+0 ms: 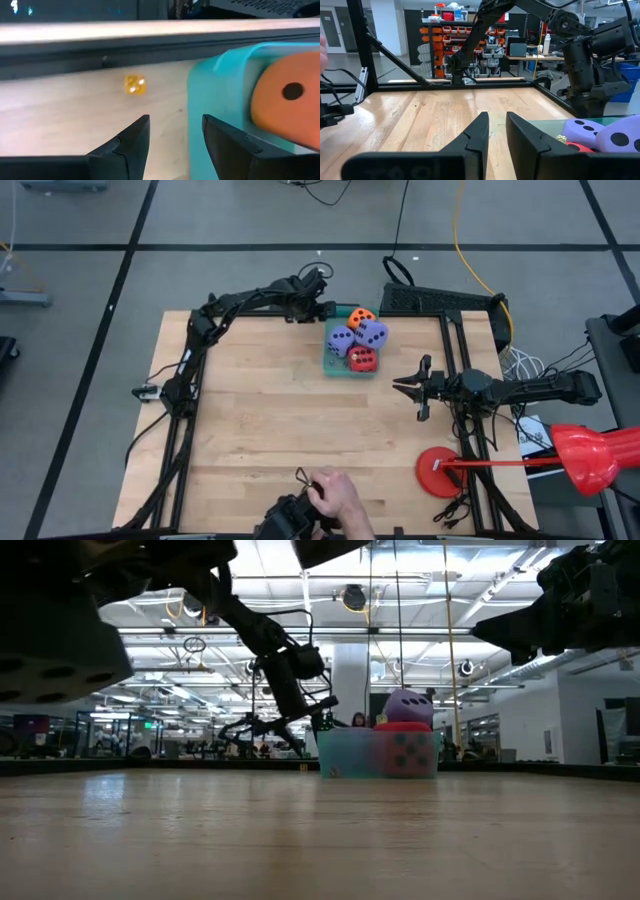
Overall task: Pick & Place Dice
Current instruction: Adjust the green bin on the table, then put the yellow die into the green bin
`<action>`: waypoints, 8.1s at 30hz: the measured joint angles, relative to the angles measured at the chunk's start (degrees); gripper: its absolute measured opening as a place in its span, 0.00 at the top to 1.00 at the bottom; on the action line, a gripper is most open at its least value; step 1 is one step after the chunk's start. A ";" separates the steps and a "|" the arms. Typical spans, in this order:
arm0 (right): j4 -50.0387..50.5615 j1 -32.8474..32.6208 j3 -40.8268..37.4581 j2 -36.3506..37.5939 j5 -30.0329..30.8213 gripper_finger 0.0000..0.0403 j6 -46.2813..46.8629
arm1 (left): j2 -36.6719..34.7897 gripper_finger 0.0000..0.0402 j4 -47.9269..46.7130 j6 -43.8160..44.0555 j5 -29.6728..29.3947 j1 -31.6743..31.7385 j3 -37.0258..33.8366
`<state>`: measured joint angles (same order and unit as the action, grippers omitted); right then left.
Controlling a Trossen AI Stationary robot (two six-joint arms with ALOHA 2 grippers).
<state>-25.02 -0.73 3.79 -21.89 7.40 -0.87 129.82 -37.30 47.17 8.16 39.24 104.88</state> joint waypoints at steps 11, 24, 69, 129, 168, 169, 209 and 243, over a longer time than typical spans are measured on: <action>0.01 0.00 0.01 0.01 0.00 0.85 -0.01 | 0.00 0.52 0.02 2.09 0.85 0.11 0.00; 0.00 0.00 0.01 0.01 0.00 0.85 0.00 | 0.00 0.52 -0.60 3.18 -0.83 1.29 0.00; 0.00 0.00 0.02 0.00 0.00 0.85 0.01 | 13.53 0.52 -16.90 -0.01 -3.96 1.36 23.45; 0.00 0.00 0.01 0.00 0.00 0.85 0.01 | 13.35 0.52 -15.51 -9.58 -9.99 -2.85 25.22; 0.00 -0.02 0.02 0.02 0.00 0.85 0.00 | 13.49 0.52 -12.08 -13.93 3.44 -4.01 29.15; 0.00 -0.01 0.01 0.00 0.00 0.85 0.01 | 13.49 0.52 -12.51 -13.93 2.72 -3.72 29.16; 0.00 -0.01 0.01 0.01 0.00 0.85 0.01 | 15.54 0.52 -25.55 -3.05 -8.39 -0.61 29.14; 0.00 0.00 0.00 0.02 0.00 0.85 0.00 | 17.31 0.52 -23.44 -2.37 -6.68 0.11 29.11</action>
<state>-25.02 -0.74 3.80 -21.87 7.40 -0.88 147.13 -60.74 44.79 1.49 39.35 133.99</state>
